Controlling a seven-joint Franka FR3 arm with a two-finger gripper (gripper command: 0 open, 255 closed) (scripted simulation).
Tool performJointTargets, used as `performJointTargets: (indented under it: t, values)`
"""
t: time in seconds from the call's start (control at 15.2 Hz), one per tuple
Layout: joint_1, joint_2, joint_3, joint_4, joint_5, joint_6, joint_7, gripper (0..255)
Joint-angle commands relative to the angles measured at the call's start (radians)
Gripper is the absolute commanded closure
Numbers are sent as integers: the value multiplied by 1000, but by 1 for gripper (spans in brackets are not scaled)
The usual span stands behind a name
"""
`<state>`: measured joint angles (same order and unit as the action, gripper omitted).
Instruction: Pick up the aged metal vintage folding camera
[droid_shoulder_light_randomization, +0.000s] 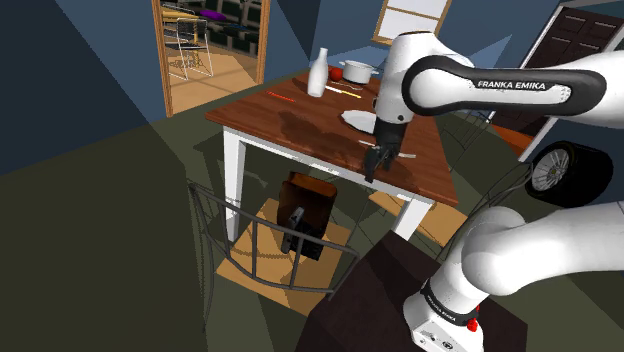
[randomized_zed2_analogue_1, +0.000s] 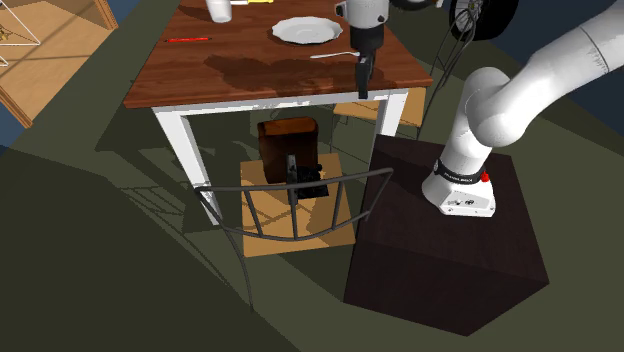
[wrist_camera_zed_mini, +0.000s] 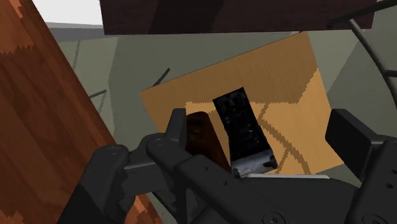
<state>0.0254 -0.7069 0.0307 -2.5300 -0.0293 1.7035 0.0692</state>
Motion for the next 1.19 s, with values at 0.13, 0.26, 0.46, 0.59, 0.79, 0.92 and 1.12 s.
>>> performJointTargets:
  t: [0.13, 0.26, 0.46, 0.59, 0.79, 0.92, 1.12]
  values:
    - [3, 97, -11, -65, -14, 164, -35, 0]
    - [6, 155, -14, -88, -19, 243, -49, 0]
    - [10, 253, -17, -110, -28, 362, -67, 0]
    - [12, 326, -18, -116, -34, 441, -79, 0]
    - [14, 444, -19, -114, -44, 556, -95, 0]
    - [15, 528, -18, -105, -52, 630, -103, 0]
    - [16, 659, -17, -79, -67, 733, -114, 0]
